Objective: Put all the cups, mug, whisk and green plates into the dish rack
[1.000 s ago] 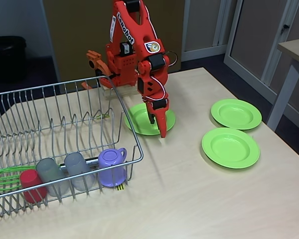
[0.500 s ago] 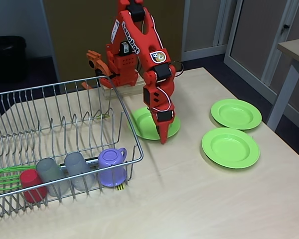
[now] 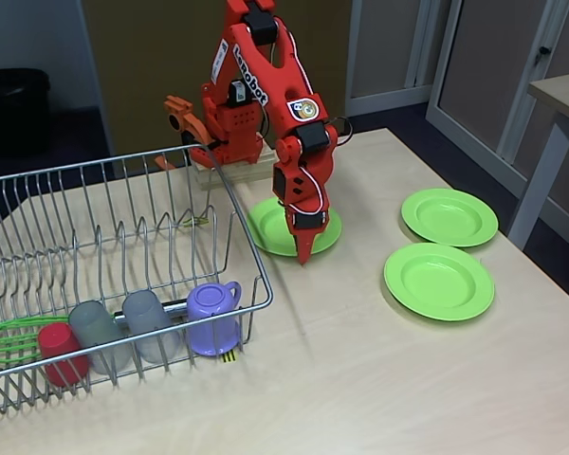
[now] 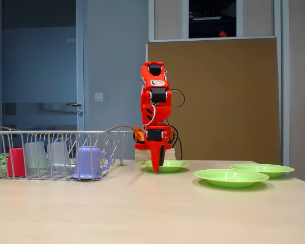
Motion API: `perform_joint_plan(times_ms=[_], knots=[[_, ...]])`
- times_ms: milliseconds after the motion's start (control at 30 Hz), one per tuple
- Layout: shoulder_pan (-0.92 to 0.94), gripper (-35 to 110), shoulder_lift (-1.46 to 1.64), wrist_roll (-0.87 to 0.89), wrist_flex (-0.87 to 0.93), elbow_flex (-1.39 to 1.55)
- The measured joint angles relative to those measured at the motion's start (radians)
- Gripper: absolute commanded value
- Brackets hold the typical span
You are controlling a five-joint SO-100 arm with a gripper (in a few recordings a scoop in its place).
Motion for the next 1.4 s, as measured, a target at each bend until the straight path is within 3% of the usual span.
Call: perform_joint_plan(times_ms=[433,900,1400], knots=[[-0.086,0,0.083,-0.037,0.345,-0.27],[-0.164,0,0.21,0.066,0.546,-0.321],[-0.187,0,0.379,0.083,0.634,-0.325]])
